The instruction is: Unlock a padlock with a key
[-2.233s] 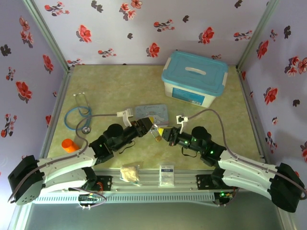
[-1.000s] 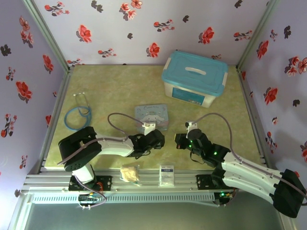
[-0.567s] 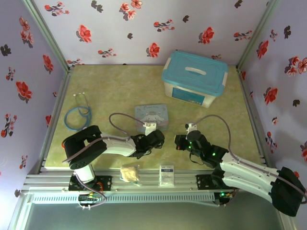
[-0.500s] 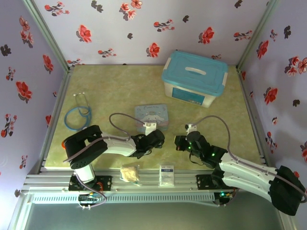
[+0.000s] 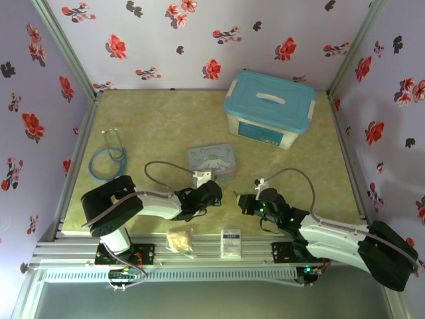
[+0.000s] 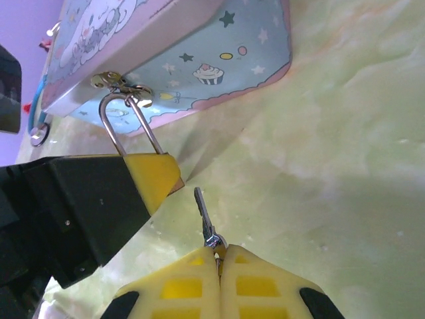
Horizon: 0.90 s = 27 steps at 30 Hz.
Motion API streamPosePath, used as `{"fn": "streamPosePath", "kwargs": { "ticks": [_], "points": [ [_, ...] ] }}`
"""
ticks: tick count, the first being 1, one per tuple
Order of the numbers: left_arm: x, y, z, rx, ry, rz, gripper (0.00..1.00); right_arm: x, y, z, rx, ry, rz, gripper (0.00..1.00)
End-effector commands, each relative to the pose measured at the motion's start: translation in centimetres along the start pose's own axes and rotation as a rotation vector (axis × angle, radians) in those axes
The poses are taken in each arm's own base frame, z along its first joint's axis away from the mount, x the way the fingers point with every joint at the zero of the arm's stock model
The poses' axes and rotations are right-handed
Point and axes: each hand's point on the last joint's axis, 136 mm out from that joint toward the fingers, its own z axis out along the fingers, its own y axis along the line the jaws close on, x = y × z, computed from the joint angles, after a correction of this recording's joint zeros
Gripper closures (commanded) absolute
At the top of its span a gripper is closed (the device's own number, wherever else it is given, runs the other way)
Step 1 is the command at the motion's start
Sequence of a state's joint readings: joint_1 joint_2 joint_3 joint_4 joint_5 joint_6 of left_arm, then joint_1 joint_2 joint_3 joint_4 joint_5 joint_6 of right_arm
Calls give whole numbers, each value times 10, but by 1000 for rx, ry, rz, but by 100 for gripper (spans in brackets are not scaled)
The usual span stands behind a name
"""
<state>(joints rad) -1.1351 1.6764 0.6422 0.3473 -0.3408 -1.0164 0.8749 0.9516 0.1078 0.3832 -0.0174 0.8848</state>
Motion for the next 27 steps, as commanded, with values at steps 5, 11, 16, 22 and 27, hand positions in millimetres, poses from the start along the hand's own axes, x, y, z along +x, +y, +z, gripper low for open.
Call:
{"fn": "streamPosePath", "kwargs": {
  "ticks": [5,11,16,22,27],
  "points": [
    [-31,-33,-21,190,-58,-175,87,-7,37,6,-213,-10,148,100],
    [-39,-32,-32,243,-94,-270,95,-9,49,12,-274,-3,203,100],
    [-44,-30,-33,249,-112,-294,96,-8,46,19,-216,30,257,100],
    [-45,-31,-35,298,-127,-371,97,3,44,27,-185,72,317,100],
    [-49,-38,-37,338,-126,-385,97,-1,62,27,-277,75,341,100]
  ]
}}
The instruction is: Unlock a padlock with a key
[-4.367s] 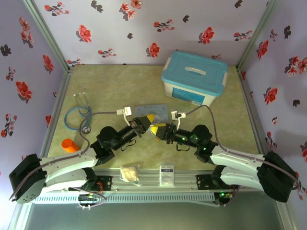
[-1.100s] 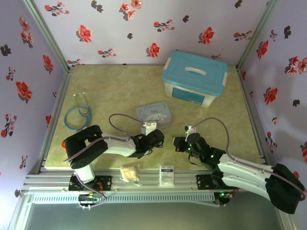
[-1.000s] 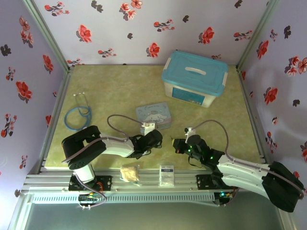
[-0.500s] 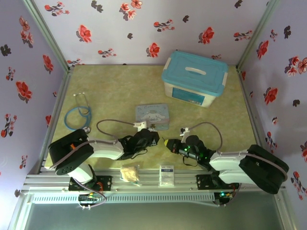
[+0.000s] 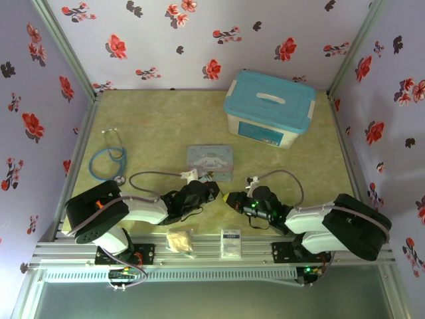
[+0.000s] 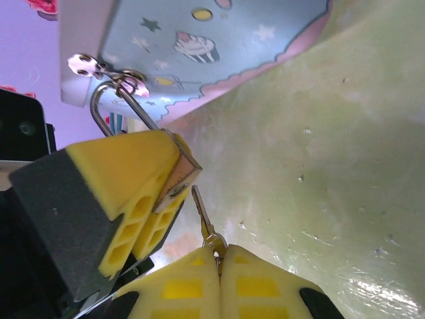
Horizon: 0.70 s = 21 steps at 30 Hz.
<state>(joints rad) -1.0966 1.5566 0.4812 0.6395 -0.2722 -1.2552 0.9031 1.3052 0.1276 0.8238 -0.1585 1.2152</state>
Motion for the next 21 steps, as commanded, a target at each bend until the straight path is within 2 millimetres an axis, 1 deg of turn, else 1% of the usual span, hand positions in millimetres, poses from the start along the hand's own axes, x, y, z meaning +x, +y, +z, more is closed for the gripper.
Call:
{"fn": "streamPosePath", "kwargs": {
  "ticks": [1,4,9,12,18,21],
  "points": [
    [-15,-33,-4,115,-38,-41,97,-8,33,2,-130,-7,36,100],
    [-17,-34,-6,112,-42,-40,98,-6,35,6,-114,16,19,100],
    [-20,-35,-8,121,-48,-51,99,-8,37,6,-116,18,14,100],
    [-21,-38,-10,138,-55,-63,100,-6,34,8,-107,30,12,100],
    [-18,-48,-10,177,-27,-83,100,-17,41,8,-169,-13,19,100],
    [-16,-51,-12,194,-15,-92,100,-23,39,8,-162,-31,14,100]
  ]
}}
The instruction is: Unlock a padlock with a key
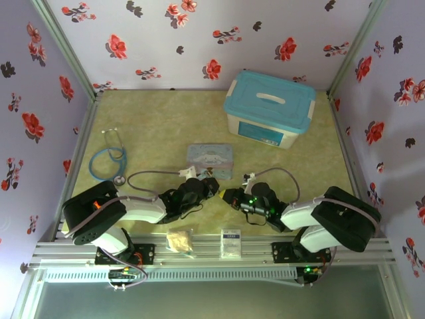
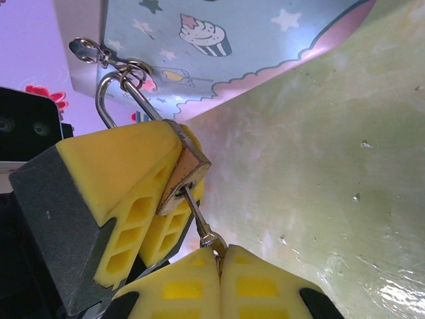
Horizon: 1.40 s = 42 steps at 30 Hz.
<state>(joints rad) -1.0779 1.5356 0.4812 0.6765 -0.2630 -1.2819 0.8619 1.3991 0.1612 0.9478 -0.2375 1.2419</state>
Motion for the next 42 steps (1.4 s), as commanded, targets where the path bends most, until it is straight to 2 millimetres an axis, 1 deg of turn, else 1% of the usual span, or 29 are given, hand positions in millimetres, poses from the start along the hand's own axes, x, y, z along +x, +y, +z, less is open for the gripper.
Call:
{"fn": "streamPosePath", "kwargs": {
  "ticks": [1,7,11,15,17,21,23,32,35,39,42],
  "points": [
    [-2,-40,-8,149,16,-42,100,-16,22,-1,-83,-51,-23,100],
    [1,-35,-9,136,23,-38,100,-21,16,-5,-62,-48,-25,100],
    [3,-38,-8,154,24,-40,100,-14,23,2,-92,31,-18,100],
    [4,-38,-7,145,32,-12,100,-19,16,0,-122,32,30,100],
    [5,-35,-7,132,34,8,100,-19,12,0,-112,31,36,100],
    [9,-27,-4,84,50,51,100,-19,11,-1,-107,34,36,100],
    [10,-24,-3,76,50,57,100,-18,7,0,-86,37,35,100],
    [15,-5,7,-11,58,104,100,-19,7,-2,-73,34,66,100],
    [16,-5,9,-4,50,97,100,-20,3,-3,-56,20,80,100],
    [18,-8,11,-28,61,144,100,-21,0,-3,-52,8,100,100],
    [18,-4,10,-30,60,138,100,-22,-2,-4,-44,1,109,100]
  ]
}}
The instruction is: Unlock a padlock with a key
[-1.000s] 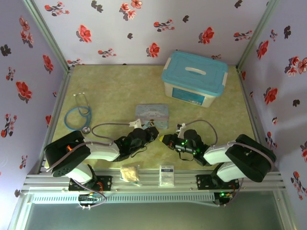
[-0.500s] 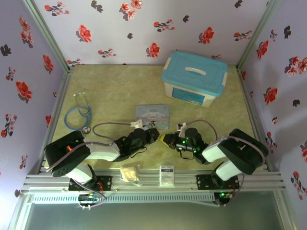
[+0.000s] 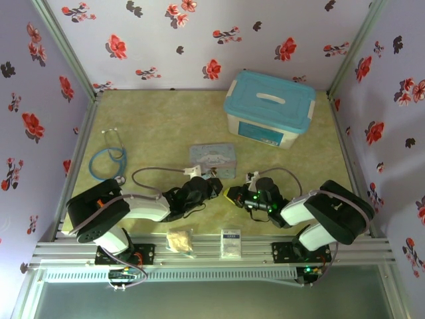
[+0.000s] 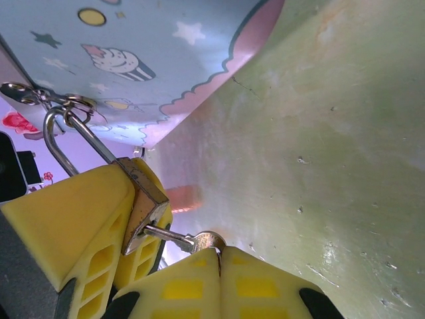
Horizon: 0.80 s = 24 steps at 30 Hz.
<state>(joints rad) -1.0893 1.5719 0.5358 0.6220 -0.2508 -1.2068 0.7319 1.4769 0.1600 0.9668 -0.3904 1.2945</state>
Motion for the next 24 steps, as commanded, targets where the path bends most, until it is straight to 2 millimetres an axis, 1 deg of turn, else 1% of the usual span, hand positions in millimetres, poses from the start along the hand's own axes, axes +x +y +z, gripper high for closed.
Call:
{"fn": "streamPosePath", "kwargs": {
  "ticks": [1,4,8,12,15,20,24],
  "points": [
    [9,0,2,-10,25,50,100,-7,19,-2,-71,-37,-9,100],
    [11,4,4,-26,30,58,100,-9,16,-3,-61,-45,8,100],
    [12,6,4,-24,24,47,100,-10,6,-3,-26,-58,42,100],
    [12,9,6,-28,22,40,100,-11,3,-3,-32,-68,78,100],
    [13,12,7,-36,20,32,100,-9,3,-2,-42,-68,80,100],
    [14,13,11,-45,16,30,100,-1,13,7,-74,-65,71,100],
    [16,20,14,-59,18,21,100,-2,8,6,-75,-102,77,100]
  ]
}}
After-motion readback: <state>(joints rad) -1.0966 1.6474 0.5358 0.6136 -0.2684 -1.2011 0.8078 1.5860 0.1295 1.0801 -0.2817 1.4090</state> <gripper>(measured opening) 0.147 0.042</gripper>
